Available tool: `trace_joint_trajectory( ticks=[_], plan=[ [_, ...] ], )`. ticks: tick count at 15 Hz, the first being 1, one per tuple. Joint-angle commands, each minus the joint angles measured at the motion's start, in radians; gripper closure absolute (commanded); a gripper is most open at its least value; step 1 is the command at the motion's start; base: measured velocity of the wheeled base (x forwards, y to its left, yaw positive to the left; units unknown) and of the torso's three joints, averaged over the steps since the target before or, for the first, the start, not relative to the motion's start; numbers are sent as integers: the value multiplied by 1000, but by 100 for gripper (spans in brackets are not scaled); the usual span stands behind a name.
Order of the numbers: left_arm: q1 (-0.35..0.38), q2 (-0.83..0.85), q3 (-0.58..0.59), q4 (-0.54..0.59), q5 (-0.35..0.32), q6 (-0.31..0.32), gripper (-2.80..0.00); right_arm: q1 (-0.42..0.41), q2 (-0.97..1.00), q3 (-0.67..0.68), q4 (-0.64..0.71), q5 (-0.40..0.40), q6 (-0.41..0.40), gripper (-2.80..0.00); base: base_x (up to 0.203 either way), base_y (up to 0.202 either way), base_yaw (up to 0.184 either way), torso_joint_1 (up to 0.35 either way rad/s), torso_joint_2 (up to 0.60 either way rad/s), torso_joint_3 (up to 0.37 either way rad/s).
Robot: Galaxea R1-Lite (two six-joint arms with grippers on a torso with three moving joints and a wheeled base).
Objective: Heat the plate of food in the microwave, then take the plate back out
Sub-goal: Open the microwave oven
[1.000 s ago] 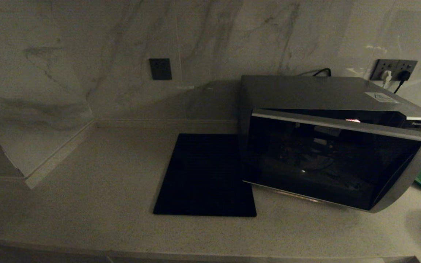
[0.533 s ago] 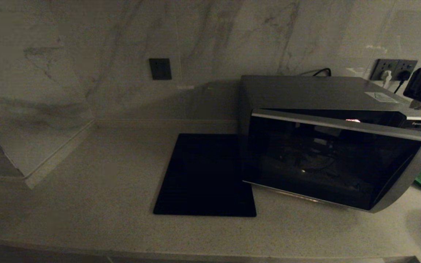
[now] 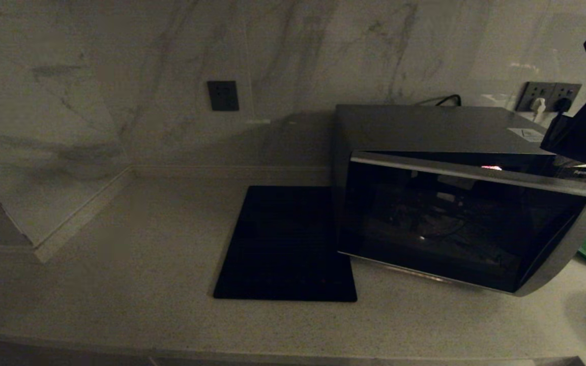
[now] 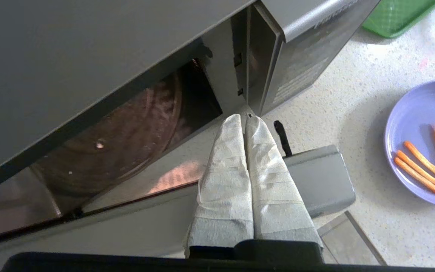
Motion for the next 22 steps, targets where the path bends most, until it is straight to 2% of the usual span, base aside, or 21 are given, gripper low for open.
trace_joint_trajectory(
  ticks=[1,15,19,22],
  plan=[
    [0,0,0,0,0,-1,0,-11,18,5,5,-2,4,0,0,0,0,0,0,0],
    [1,1,0,0,0,-1,0,0,-60,127,11,28,5,0,0,0,0,0,0,0],
    [1,0,0,-1,0,-1,0,58,-143,204,14,29,5,0,0,0,0,0,0,0],
    [1,0,0,-1,0,-1,0,149,-238,286,51,28,6,0,0,0,0,0,0,0]
  ],
)
